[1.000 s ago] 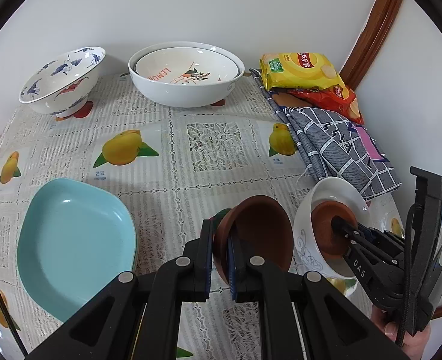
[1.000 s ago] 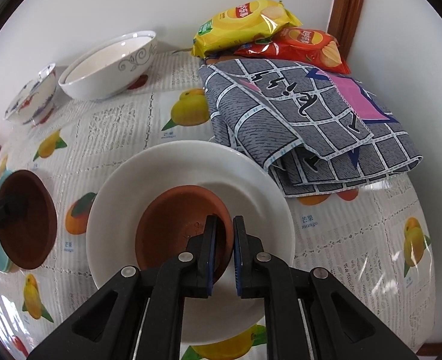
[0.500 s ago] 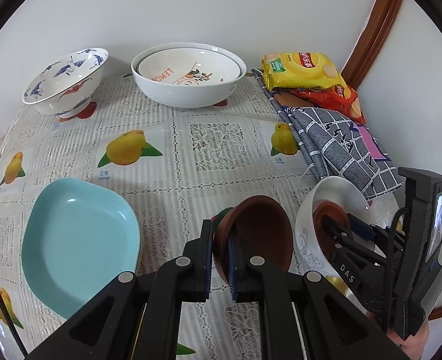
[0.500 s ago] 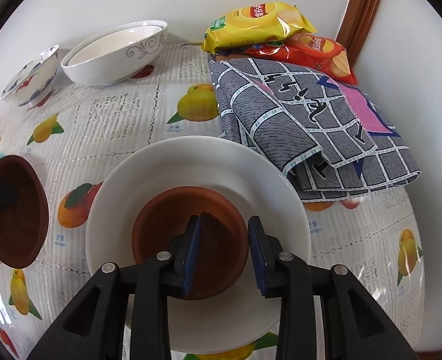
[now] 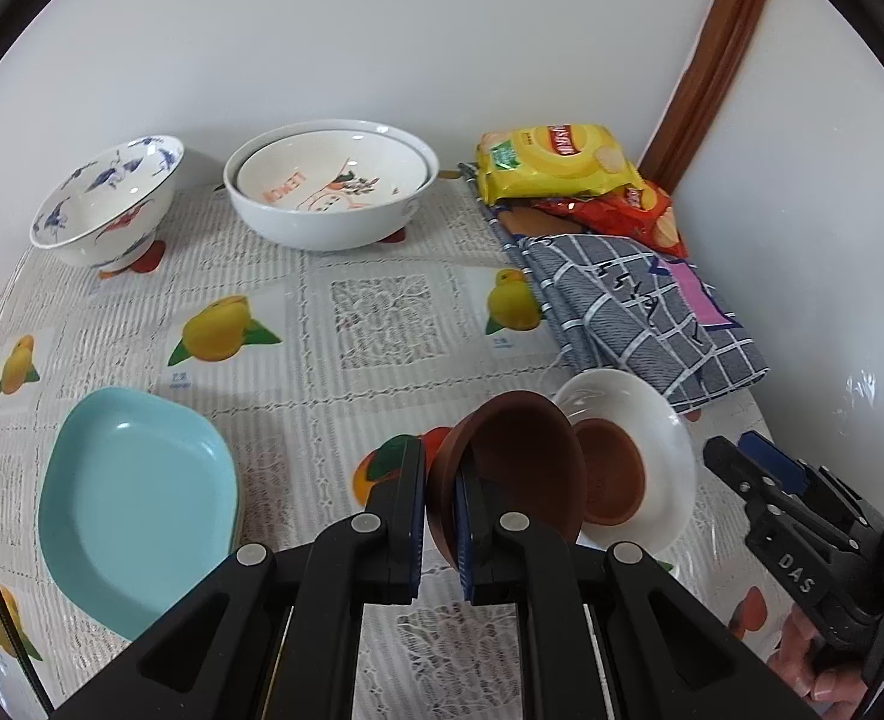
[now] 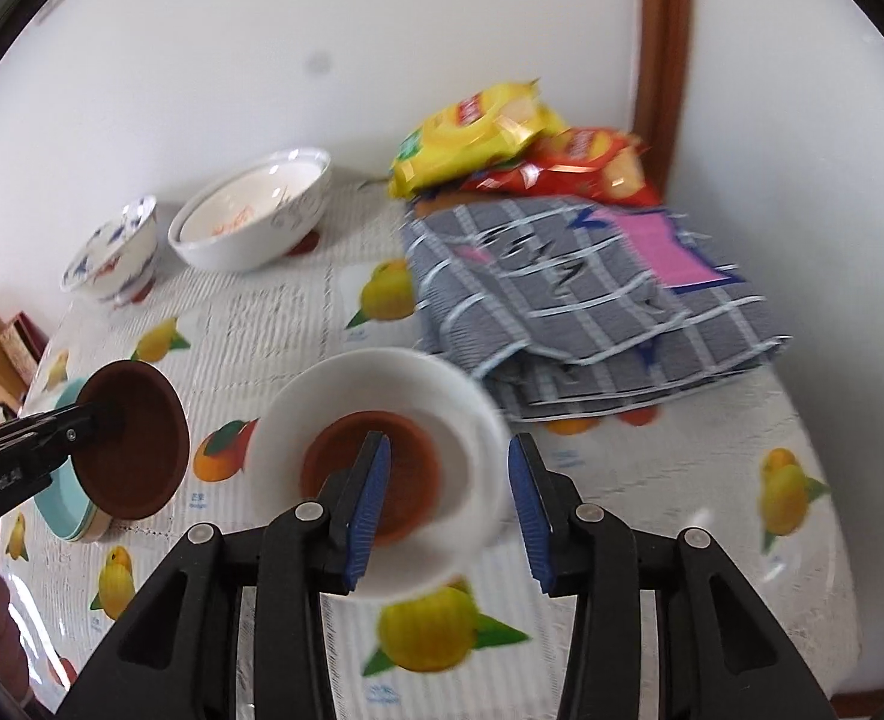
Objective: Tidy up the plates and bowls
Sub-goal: 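Open the right gripper to release the terracotta bowl and pull back, then lower the left gripper's terracotta bowl into the white bowl and open it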
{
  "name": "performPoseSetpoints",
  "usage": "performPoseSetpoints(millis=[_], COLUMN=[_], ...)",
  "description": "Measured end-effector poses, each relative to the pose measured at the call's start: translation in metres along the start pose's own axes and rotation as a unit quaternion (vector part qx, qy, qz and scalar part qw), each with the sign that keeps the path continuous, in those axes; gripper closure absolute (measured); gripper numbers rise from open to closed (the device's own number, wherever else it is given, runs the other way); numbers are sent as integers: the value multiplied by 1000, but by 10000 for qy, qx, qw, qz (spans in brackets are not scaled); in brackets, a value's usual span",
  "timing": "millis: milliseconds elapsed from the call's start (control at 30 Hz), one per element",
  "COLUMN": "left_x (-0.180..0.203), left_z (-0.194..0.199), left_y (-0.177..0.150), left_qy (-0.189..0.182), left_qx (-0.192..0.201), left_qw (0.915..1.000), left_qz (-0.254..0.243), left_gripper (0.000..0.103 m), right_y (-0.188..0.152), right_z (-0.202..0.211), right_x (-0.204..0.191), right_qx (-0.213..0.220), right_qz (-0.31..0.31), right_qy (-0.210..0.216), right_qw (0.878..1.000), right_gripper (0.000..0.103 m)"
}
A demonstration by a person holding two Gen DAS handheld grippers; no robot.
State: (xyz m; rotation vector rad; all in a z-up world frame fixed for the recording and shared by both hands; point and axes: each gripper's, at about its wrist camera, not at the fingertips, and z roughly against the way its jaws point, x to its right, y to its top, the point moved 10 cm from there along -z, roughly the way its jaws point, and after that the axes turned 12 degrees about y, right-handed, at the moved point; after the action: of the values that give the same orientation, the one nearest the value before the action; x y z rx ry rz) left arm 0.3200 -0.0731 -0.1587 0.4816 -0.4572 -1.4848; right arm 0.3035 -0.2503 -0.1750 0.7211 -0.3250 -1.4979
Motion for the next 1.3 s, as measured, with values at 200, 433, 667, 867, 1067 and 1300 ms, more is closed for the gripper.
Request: performPoseSetpoints(millis=[200, 433, 667, 867, 1067, 1300], left_x=[32, 69, 89, 94, 96, 97], left_z=[5, -10, -34, -48, -58, -63], left_y=[4, -2, -9, -13, -17, -19], left_qy=[-174, -337, -256, -248, -257, -429], left_qx=[70, -85, -250, -396, -499, -610], left_qw=[9997, 9989, 9986, 9981, 9980, 9971], left_qz=[-174, -307, -399, -394, -306, -179], left_gripper=[94, 94, 94, 94, 93, 93], right_y=[-8, -32, -52, -72, -80, -86], right_z=[34, 57, 71, 71, 63, 64], right_x=[40, 81, 111, 128, 135, 139], right_qx=[238, 284, 372, 282, 168, 133], right_qz=[-200, -512, -846, -1083, -1191, -1275], right_qy=[-282, -472, -594, -669, -635, -595], right_qw=[9991, 9972, 9939, 9915, 9907, 9900], right_gripper=[62, 62, 62, 62, 62, 62])
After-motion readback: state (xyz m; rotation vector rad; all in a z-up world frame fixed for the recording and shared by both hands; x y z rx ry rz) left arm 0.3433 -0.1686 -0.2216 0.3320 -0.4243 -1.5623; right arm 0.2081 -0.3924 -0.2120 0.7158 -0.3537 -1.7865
